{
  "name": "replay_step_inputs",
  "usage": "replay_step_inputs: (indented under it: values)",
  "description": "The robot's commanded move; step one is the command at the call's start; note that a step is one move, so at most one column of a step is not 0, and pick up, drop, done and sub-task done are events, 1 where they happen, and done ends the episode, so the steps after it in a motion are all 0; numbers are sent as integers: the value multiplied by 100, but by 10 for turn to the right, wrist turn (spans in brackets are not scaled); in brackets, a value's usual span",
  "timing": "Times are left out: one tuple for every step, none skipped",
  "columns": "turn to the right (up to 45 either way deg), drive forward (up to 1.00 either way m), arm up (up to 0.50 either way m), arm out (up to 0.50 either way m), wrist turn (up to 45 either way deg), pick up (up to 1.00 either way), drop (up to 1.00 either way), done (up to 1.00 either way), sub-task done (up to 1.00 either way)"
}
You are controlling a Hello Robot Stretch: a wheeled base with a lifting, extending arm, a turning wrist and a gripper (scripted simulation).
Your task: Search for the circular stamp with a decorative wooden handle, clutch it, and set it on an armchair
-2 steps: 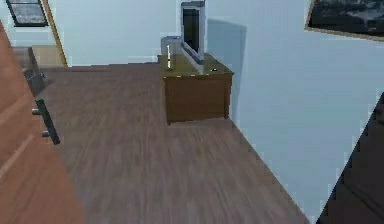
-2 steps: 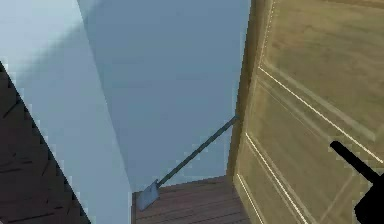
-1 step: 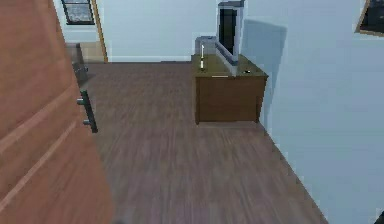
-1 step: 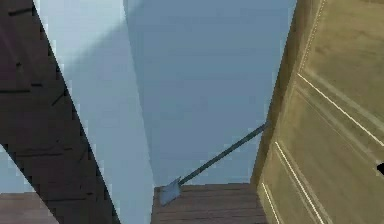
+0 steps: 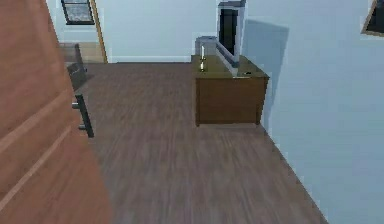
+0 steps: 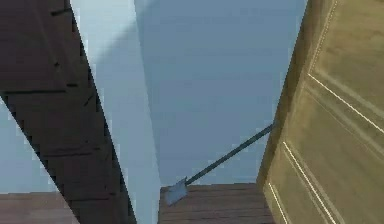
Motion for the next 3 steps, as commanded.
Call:
replay_step_inputs:
  values:
    - [-60,0,0,0,0,0,0,0,0]
    - [0,100,0,0,0,0,0,0,0]
    - [-30,0,0,0,0,0,0,0,0]
